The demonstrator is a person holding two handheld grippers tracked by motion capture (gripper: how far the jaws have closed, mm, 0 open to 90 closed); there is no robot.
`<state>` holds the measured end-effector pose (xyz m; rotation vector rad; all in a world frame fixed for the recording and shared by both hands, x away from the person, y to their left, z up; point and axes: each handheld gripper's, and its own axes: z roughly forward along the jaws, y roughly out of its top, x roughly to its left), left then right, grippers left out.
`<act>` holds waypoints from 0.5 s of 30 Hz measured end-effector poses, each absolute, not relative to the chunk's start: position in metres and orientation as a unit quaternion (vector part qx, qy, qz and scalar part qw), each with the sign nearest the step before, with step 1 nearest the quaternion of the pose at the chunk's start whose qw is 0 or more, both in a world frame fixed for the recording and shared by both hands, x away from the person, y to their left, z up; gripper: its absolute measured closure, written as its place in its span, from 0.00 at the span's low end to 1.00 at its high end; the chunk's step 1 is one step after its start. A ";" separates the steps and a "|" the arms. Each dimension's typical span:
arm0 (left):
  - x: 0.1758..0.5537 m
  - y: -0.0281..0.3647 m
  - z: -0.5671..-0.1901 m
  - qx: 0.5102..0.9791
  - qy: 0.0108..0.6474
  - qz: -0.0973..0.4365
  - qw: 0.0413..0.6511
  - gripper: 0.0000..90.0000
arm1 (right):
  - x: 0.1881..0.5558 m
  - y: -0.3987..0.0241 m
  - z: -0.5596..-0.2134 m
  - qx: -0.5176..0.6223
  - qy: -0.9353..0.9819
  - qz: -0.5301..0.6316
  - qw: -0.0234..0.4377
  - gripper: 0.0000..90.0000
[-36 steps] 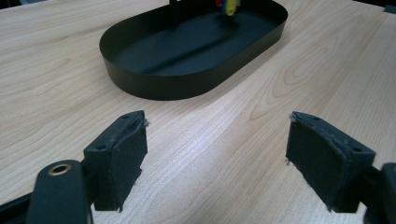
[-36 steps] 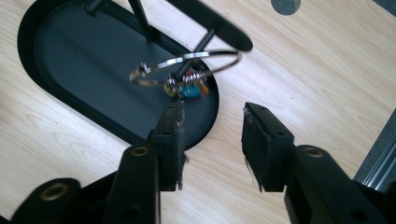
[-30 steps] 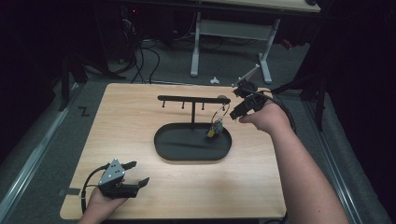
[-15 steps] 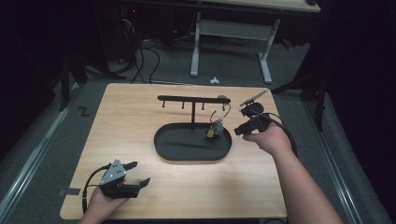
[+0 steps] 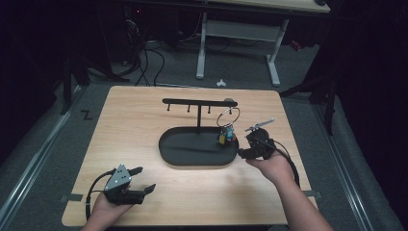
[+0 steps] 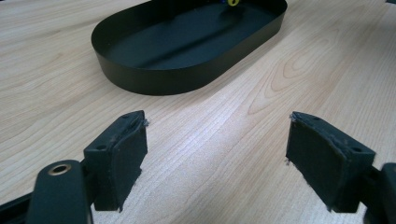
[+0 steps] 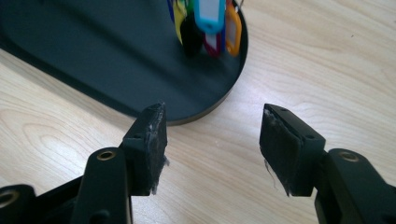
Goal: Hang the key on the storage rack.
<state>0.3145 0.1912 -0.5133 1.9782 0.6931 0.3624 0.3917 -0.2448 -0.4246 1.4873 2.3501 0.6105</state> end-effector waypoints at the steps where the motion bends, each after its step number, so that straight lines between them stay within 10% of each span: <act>1: 0.314 0.191 -0.513 0.813 0.284 0.149 0.485 0.23 | 0.387 -0.244 -0.430 0.514 0.816 0.215 0.152 0.46; 15: 0.315 0.189 -0.514 0.817 0.280 0.149 0.481 0.23 | 0.336 -0.245 -0.486 0.510 0.788 0.276 0.208 0.46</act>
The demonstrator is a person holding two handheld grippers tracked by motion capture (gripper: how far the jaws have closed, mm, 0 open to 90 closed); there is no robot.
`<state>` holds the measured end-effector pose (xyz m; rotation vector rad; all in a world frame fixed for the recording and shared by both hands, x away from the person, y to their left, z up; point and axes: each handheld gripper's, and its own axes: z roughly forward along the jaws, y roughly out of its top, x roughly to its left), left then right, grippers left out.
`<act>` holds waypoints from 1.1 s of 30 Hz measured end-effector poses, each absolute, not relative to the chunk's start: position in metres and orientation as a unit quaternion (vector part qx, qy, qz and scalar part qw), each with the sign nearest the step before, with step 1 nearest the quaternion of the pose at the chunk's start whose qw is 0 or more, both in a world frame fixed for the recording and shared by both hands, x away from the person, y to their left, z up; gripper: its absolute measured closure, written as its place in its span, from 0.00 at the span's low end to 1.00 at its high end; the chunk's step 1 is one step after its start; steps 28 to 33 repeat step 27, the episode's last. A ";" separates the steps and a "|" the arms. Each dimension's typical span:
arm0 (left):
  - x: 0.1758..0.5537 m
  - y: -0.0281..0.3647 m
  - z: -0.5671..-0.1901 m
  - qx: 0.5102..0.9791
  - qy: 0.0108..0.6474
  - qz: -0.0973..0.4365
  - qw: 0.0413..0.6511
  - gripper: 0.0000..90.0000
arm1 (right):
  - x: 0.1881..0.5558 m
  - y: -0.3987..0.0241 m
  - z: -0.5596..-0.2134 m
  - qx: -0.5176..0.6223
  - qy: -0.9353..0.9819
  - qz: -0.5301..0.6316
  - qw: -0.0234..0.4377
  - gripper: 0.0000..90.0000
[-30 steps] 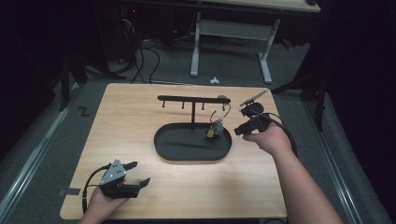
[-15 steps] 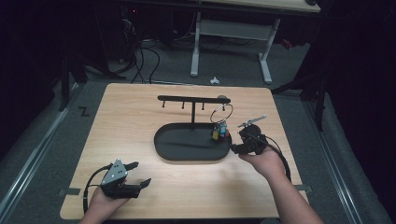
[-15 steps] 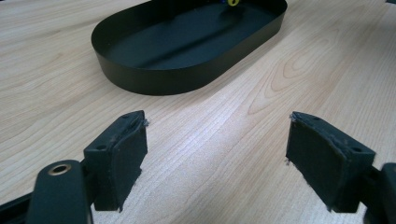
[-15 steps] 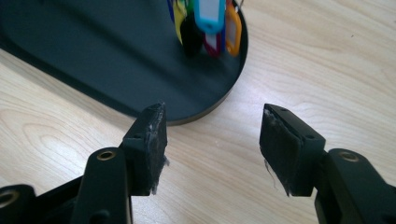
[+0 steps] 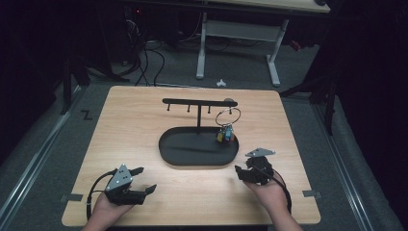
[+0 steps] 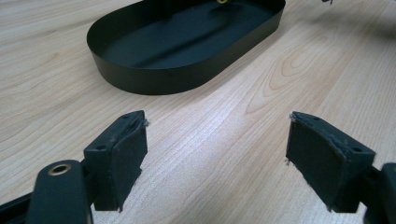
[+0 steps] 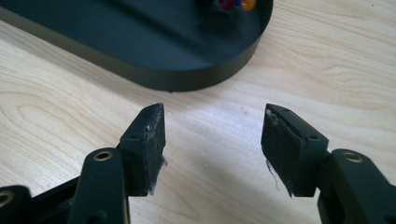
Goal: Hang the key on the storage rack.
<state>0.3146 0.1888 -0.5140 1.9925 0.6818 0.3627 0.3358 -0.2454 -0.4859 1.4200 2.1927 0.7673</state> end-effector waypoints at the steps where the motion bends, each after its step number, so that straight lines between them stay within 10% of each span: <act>1: 0.315 0.189 -0.514 0.818 0.279 0.148 0.481 0.23 | 0.332 -0.246 -0.490 0.510 0.784 0.282 0.214 0.47; 13: 0.316 0.186 -0.515 0.819 0.281 0.152 0.477 0.24 | 0.284 -0.251 -0.520 0.483 0.742 0.365 0.288 0.41; 33: 0.315 0.187 -0.517 0.820 0.282 0.154 0.473 0.24 | 0.290 -0.256 -0.523 0.496 0.734 0.379 0.267 0.38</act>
